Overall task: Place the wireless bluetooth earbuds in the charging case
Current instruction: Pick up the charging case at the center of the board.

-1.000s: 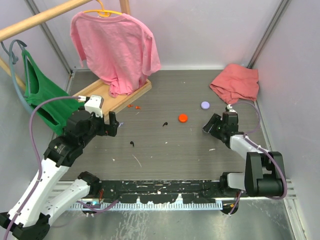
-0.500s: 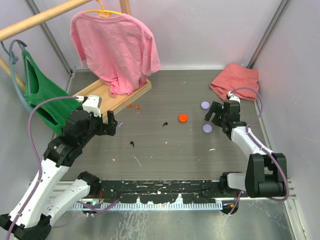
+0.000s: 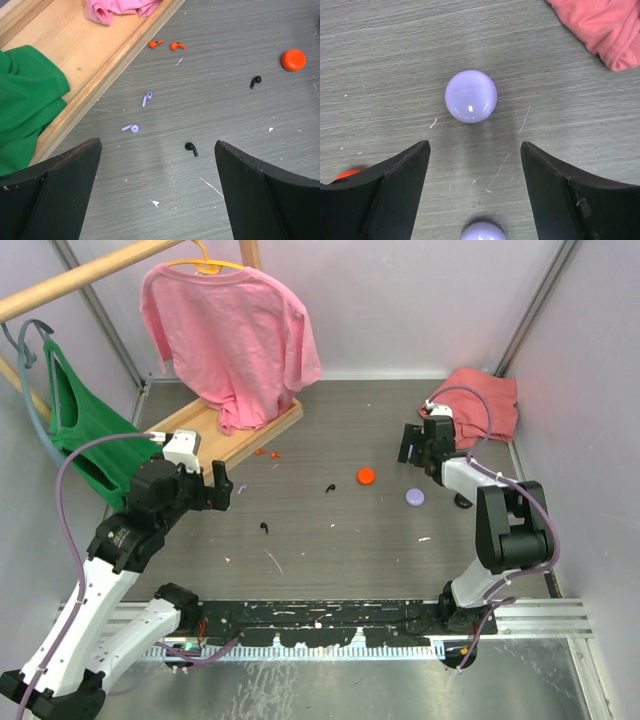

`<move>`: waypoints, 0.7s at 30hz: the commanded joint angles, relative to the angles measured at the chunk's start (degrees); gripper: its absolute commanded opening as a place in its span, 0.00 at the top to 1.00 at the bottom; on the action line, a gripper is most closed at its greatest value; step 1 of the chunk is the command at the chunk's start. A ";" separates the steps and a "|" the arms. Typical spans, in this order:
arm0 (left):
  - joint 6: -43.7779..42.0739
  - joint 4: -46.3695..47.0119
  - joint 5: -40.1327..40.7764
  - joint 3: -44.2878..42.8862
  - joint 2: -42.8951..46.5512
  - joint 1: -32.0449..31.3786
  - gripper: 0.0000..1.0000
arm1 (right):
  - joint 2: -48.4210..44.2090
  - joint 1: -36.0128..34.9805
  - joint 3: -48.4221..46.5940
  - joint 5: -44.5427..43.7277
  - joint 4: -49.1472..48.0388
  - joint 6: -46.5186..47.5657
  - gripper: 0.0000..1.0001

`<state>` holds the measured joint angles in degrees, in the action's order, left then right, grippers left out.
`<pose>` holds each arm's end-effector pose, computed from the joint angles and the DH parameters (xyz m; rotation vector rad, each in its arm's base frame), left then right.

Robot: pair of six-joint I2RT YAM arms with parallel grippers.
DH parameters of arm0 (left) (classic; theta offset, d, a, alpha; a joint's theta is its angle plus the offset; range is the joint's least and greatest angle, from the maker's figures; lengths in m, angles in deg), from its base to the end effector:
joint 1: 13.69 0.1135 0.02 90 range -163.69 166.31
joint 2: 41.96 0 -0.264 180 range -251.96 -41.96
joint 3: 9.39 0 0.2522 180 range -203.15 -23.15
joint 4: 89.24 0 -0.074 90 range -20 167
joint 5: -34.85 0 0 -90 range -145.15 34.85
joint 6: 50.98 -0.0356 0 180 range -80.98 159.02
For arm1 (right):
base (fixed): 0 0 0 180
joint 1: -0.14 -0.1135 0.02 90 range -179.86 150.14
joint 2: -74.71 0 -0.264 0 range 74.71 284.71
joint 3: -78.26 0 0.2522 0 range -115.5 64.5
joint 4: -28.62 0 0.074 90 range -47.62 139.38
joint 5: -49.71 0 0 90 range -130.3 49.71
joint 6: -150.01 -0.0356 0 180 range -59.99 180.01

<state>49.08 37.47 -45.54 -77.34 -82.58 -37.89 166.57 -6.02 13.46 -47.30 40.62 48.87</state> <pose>0.1317 -0.0527 0.3534 0.1433 2.0183 -0.2099 0.3366 0.0320 0.1937 0.1630 2.2407 0.0249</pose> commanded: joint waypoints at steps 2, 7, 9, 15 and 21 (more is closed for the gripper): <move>0.89 3.34 -1.77 0.03 -0.06 1.11 0.02 | 4.23 -0.09 -4.75 -0.90 -5.09 4.06 0.24; 1.01 3.49 -2.54 0.12 -0.38 1.37 0.02 | 9.50 -0.07 -8.46 -0.17 -4.77 6.10 0.28; 0.99 3.46 -2.62 0.12 -0.45 1.43 0.02 | 11.43 -0.03 -10.03 -0.47 -4.11 6.61 0.29; 1.03 3.55 -2.92 0.13 -0.42 1.62 0.02 | 15.32 -0.07 -12.46 -1.71 -3.02 7.65 0.32; 1.02 3.67 -3.67 0.23 -0.18 1.83 0.02 | 17.07 -0.09 -14.39 0.44 -0.70 8.02 0.38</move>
<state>50.11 37.71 -48.06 -77.21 -83.30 -36.47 183.27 -6.02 2.33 -47.61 39.88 55.69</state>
